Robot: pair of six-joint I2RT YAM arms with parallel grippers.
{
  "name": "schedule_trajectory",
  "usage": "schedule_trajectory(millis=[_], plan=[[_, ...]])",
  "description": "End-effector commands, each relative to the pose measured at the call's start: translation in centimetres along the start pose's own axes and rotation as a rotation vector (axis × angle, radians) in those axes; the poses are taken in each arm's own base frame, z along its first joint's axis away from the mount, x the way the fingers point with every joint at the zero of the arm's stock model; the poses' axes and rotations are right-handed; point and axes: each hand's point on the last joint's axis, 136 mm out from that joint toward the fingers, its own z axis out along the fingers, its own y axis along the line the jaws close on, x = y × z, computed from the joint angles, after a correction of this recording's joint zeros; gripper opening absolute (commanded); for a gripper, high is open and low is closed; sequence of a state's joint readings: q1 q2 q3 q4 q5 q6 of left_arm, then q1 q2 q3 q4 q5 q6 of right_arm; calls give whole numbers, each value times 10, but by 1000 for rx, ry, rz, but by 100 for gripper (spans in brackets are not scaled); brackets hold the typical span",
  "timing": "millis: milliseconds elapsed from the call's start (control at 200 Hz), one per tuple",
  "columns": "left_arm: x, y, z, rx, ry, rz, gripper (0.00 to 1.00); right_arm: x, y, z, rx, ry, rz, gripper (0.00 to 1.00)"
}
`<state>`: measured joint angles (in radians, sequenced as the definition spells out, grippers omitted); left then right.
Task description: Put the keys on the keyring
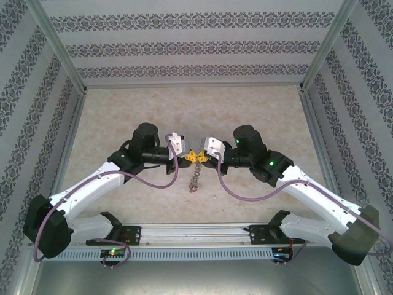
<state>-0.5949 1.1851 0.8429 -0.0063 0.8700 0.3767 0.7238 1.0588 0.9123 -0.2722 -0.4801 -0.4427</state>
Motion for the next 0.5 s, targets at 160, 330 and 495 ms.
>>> schedule_trajectory(millis=[160, 330, 495], plan=[[-40, -12, -6, 48, -125, 67, 0, -10, 7, -26, 22, -91, 35, 45], [-46, -15, -8, 66, -151, 79, 0, -8, 12, -36, 27, -133, 54, 44], [-54, -13, -8, 64, -191, 59, 0, -5, 18, -37, 22, -167, 49, 27]])
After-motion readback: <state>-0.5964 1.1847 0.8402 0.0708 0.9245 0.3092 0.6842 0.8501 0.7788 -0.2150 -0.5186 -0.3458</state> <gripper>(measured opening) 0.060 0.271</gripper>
